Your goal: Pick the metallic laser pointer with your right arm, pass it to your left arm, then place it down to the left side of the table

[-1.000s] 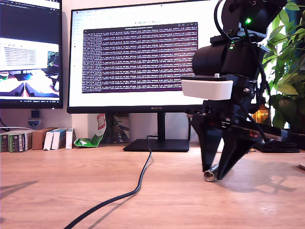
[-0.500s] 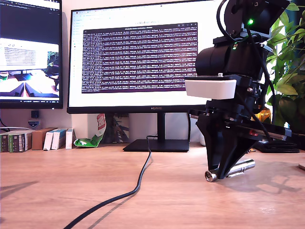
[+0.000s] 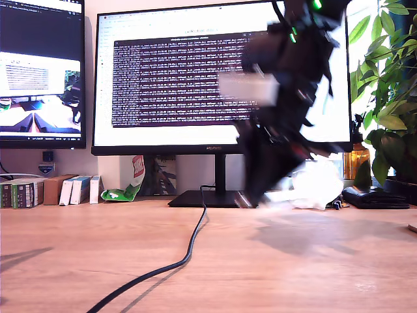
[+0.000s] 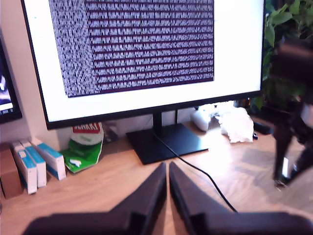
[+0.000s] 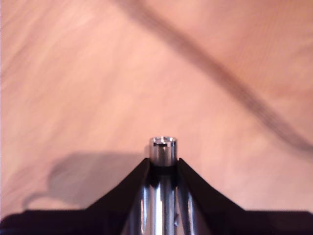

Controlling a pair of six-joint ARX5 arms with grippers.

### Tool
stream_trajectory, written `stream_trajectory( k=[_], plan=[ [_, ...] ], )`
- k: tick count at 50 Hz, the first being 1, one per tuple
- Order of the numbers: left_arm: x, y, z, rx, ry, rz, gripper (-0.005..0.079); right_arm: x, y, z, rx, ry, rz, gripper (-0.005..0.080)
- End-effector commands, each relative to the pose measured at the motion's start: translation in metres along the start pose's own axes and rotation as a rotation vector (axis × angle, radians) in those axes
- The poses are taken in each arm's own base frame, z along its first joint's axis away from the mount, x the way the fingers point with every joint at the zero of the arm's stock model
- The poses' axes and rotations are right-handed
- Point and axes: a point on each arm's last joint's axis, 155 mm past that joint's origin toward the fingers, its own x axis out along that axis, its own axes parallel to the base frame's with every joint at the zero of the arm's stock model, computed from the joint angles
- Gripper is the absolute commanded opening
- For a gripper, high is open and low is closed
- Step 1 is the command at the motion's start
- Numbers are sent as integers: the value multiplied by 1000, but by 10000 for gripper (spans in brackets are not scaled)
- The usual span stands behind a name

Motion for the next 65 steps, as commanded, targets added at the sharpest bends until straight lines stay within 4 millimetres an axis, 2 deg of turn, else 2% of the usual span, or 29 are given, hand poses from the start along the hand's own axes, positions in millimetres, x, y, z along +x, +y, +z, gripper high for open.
stream_trajectory(
  k=[1,5,12,22,26,33,40,43,50,59,65],
  plan=[
    [0,1,4,-10,-15,3,-22,-2,-6,10,36,-41,1,-13],
    [0,1,5,-19,-15,2,-22,-16,-22,21,117,-86,-28,-13],
    [0,0,8,-30,-30,0,-16,-45,-48,58,211,-237,-67,-13],
    [-2,-2,28,-92,-104,-11,115,-95,-78,110,233,-421,-115,-13],
    [-2,-3,37,-145,-137,-26,175,-116,-86,133,245,-507,-124,-13],
    [-1,-9,41,-212,-148,-69,201,-147,-91,168,236,-604,-117,-13],
    [5,-11,43,-259,-153,-99,319,-173,-99,196,196,-649,-153,-13],
    [8,-12,45,-258,-161,-110,359,-181,-100,206,176,-669,-165,-13],
    [17,-21,49,-239,-181,-172,385,-196,-104,221,131,-699,-197,-13],
    [27,-36,63,-179,-223,-255,390,-202,-111,225,106,-714,-234,-13],
    [37,-47,69,-132,-241,-308,390,-205,-114,234,99,-736,-250,-13]
  ],
)
